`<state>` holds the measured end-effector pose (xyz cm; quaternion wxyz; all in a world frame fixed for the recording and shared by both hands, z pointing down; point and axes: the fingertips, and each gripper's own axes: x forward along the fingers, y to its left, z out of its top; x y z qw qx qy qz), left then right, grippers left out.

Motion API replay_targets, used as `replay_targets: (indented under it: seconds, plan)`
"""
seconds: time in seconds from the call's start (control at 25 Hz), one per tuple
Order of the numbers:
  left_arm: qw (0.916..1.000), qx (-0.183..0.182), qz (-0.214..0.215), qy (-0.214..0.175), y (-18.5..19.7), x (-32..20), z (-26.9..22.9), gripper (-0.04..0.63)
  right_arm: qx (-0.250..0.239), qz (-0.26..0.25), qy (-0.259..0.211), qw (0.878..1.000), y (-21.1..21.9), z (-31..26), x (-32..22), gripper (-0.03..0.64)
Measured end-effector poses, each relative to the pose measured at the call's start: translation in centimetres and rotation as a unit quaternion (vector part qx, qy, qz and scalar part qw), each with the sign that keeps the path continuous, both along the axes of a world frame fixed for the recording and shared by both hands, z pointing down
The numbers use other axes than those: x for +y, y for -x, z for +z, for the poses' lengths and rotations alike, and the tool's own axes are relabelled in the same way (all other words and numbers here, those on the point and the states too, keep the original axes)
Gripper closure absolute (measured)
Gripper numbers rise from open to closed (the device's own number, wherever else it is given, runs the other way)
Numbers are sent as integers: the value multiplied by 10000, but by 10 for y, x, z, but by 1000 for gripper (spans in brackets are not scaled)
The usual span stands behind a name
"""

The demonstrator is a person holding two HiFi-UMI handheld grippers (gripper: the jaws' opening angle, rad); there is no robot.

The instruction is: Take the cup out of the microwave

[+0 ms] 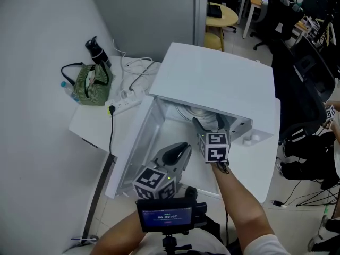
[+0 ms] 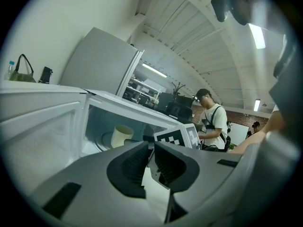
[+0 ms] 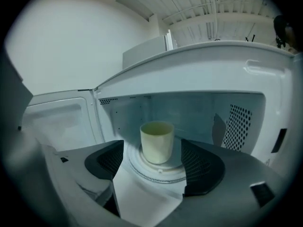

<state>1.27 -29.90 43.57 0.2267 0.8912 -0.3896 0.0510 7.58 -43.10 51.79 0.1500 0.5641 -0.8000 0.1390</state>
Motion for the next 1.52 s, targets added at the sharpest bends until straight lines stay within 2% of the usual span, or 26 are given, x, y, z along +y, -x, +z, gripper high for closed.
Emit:
replay_targets:
  seconds: [0.16,0.2,0.68,1.08,1.52]
  plan:
    - [9997,-116,-198,-119,1,-17,10,531,-56,26,-213,9998,1,7,-27,214]
    - [9997,-119,-196,-107,1,-19,13,531,-72,38,-229,9997,2,9,-32,198]
    - [9999,125,31,47,-3,-12,53,531,-37,140,-594,9981,8,31,-62,179]
    - [9997,207,97,56,12,8,52,531,351,236,-466,9980,12,39,-73,169]
    - [9996,245,123,92,21,3,48,531,463,277,-379,9978,17,41,-92,164]
